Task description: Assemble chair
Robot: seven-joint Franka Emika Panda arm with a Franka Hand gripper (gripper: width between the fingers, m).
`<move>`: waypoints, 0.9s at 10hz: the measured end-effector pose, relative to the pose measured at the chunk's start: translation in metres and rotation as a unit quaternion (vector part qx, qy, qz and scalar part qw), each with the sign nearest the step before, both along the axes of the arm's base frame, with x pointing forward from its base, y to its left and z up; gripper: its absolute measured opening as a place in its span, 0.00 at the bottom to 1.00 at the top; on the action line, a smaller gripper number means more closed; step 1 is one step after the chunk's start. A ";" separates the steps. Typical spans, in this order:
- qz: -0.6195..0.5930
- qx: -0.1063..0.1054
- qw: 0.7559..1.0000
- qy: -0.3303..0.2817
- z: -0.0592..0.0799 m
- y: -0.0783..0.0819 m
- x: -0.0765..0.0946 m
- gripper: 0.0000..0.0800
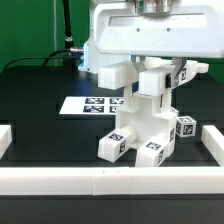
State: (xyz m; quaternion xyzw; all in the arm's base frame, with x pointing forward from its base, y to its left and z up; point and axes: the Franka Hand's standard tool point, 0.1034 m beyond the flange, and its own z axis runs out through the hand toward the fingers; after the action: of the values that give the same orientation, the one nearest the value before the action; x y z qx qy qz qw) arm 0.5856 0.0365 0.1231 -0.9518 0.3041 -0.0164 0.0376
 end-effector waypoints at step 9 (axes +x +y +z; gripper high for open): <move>-0.005 -0.001 1.000 0.001 0.000 0.000 -0.003 0.36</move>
Offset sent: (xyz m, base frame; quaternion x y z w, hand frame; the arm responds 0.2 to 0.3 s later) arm -0.0177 0.0060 0.0004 -0.0055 0.0048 0.0267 0.9996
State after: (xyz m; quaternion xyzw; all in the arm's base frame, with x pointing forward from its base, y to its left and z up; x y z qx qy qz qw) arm 0.5822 0.0366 0.1228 -0.9504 0.3085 -0.0159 0.0365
